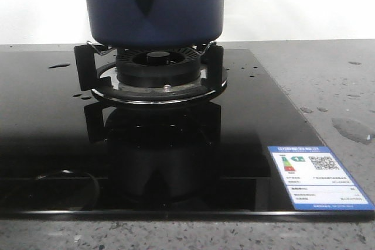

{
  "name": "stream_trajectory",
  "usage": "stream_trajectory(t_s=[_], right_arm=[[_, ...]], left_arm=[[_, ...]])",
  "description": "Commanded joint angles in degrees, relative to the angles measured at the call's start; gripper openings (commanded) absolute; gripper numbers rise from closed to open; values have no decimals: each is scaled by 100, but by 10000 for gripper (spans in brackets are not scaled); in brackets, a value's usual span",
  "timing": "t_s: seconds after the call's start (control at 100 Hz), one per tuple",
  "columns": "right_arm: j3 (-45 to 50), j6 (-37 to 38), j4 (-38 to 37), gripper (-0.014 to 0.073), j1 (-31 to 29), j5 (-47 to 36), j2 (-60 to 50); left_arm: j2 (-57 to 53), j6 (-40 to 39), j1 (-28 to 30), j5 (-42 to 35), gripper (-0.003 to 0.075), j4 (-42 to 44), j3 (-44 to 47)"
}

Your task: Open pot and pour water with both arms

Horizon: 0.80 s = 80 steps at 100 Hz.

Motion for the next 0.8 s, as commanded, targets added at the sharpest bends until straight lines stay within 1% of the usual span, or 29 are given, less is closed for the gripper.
stream_trajectory(t_s=[0.0, 0.21, 0.6, 0.7, 0.79], right_arm=[[-171, -18, -173, -57, 14, -876, -321], [-171, -18, -220, -57, 14, -1296, -321], [-171, -18, -220, -57, 14, -1297, -321], [-171, -18, -220, -57, 14, -1179, -321], [-171, -18, -220, -57, 14, -850, -321]], left_arm=[[-150, 4, 7, -644, 358, -28, -241], [-150, 4, 7, -644, 358, -28, -241], [-150, 4, 7, -644, 358, -28, -241], [-150, 4, 7, -644, 358, -28, -241], [-150, 4, 7, -644, 358, -28, -241]])
